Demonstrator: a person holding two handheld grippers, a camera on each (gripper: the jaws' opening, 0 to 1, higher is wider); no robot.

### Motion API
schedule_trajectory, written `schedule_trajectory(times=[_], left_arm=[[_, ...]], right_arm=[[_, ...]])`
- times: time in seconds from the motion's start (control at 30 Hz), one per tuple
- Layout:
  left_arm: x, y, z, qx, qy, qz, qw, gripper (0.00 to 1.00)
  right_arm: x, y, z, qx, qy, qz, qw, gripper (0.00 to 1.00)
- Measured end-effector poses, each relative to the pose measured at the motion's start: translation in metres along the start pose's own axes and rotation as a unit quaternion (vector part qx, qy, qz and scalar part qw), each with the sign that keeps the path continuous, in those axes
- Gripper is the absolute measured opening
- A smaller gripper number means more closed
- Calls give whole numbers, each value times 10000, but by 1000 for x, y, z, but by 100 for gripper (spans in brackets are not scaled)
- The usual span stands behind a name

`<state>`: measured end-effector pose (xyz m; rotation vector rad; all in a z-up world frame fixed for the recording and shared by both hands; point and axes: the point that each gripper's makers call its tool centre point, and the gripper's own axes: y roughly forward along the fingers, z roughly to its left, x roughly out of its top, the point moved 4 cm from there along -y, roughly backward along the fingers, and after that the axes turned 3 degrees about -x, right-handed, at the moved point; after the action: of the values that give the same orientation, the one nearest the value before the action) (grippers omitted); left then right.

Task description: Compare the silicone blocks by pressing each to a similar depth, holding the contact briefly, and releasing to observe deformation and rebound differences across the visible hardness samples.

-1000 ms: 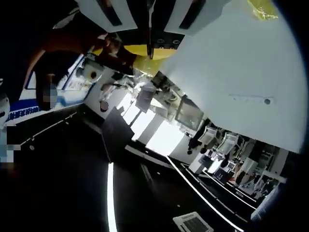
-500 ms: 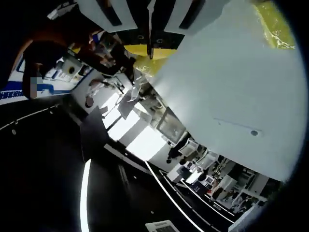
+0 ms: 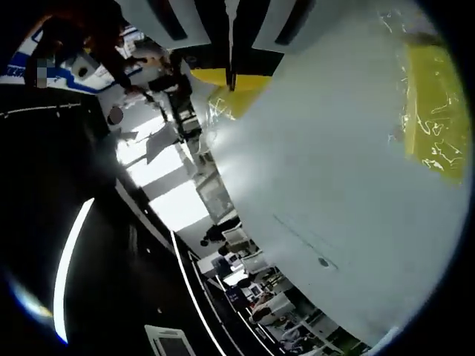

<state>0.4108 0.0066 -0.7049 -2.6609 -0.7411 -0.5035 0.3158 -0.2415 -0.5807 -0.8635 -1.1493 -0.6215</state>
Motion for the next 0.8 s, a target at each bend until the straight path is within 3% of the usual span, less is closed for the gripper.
schedule_trajectory(times=[0.07, 0.33, 0.47, 0.67, 0.73, 0.8], left_arm=[[1, 0, 3, 2, -287, -101, 9995, 0], [2, 3, 21, 446, -508, -445, 9967, 0], [-4, 5, 32, 766, -329, -267, 9962, 0], [-10, 4, 42, 977, -398, -236, 9941, 0], [-14, 1, 50, 1256, -134, -170, 9918, 0], [-17, 1, 52, 1308, -118, -134, 9912, 0]], right_arm=[[-1, 1, -1, -12, 19, 20, 10000, 96], [-5, 4, 5, 40, 28, 89, 9999, 96], [-7, 3, 5, 38, 76, 122, 9999, 96], [-2, 1, 4, -1, 119, 57, 9999, 96], [-3, 1, 5, 38, 88, 112, 9999, 96], [-3, 1, 6, 59, 59, 125, 9999, 96]])
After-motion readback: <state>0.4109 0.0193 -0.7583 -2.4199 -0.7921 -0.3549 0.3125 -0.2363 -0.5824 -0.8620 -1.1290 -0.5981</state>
